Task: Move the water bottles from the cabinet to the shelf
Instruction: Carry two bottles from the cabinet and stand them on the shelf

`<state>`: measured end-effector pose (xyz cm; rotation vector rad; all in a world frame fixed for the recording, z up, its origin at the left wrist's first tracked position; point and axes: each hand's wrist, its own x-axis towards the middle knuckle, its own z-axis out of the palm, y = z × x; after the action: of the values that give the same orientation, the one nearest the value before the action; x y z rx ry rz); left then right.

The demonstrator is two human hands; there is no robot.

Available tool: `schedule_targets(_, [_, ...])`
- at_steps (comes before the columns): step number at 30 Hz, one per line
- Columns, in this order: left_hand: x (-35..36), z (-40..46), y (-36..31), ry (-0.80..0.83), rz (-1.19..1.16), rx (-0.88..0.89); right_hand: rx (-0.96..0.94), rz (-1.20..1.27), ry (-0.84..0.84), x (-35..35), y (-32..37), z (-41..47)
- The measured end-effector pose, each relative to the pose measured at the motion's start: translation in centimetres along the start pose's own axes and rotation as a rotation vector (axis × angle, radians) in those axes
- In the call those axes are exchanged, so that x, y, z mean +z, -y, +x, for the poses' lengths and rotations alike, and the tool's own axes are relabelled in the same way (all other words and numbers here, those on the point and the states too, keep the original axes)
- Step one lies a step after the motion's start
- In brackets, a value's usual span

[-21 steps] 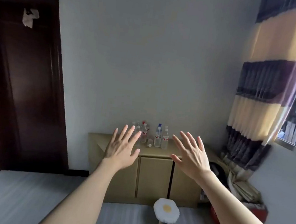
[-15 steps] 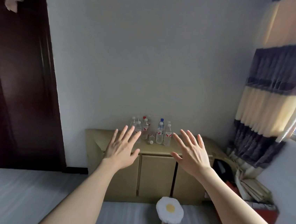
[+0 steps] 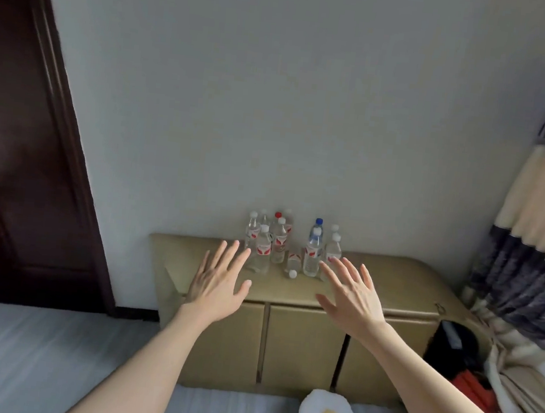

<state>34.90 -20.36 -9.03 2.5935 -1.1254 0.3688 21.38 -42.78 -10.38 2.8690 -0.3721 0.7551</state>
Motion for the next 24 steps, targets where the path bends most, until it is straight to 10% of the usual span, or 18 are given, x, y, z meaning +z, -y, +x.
schedule_targets(24, [25.9,30.5,13.5,0.27,-0.28,0.001,0.389,0.287,0.299,30.9,-7.0,21.0])
